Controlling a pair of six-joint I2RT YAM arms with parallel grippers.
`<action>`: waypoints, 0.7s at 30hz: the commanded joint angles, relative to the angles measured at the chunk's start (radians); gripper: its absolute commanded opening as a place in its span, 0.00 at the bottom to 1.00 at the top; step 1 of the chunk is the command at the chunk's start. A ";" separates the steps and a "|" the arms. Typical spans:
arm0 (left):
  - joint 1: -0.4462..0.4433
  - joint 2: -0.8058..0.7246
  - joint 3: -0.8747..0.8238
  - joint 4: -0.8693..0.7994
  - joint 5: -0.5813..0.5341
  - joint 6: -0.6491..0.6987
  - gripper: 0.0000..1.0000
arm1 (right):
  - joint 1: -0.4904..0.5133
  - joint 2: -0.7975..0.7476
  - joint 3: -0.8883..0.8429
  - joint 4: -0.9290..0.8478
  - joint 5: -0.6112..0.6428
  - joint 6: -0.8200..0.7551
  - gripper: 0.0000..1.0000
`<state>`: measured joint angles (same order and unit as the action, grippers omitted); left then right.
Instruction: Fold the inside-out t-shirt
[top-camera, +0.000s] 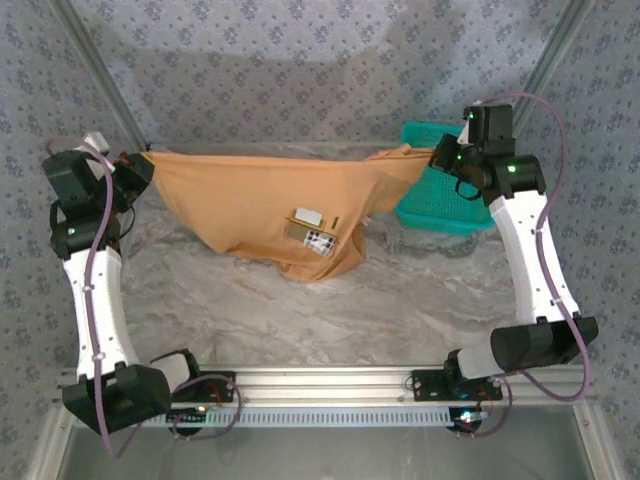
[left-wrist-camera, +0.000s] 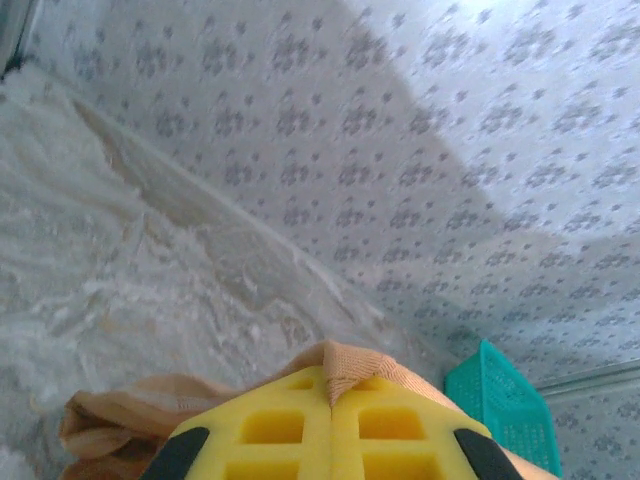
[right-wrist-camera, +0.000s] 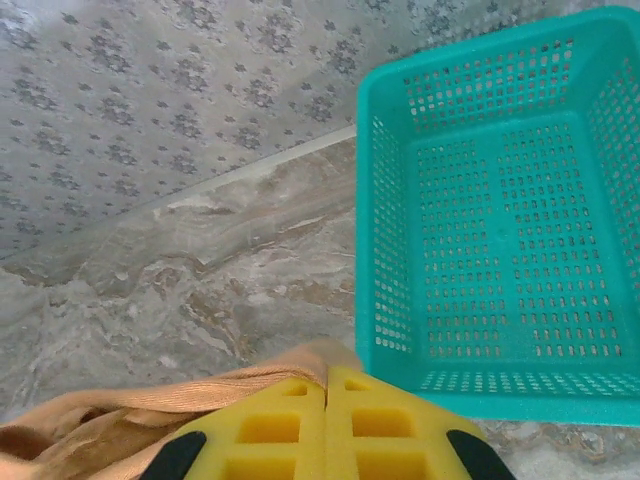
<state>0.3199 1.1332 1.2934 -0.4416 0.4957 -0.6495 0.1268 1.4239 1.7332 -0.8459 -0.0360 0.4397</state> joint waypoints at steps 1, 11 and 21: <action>0.013 -0.034 0.030 -0.073 0.014 -0.009 0.00 | 0.005 -0.058 0.062 -0.040 -0.021 -0.001 0.00; 0.034 -0.075 0.433 -0.208 0.020 0.040 0.00 | 0.003 -0.257 0.283 -0.082 -0.102 -0.002 0.00; 0.034 -0.036 0.682 -0.302 -0.071 0.129 0.00 | 0.000 -0.288 0.293 -0.022 -0.108 -0.006 0.00</action>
<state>0.3470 1.0599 1.9675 -0.6975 0.4664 -0.5667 0.1352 1.0733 2.0438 -0.8814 -0.1402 0.4393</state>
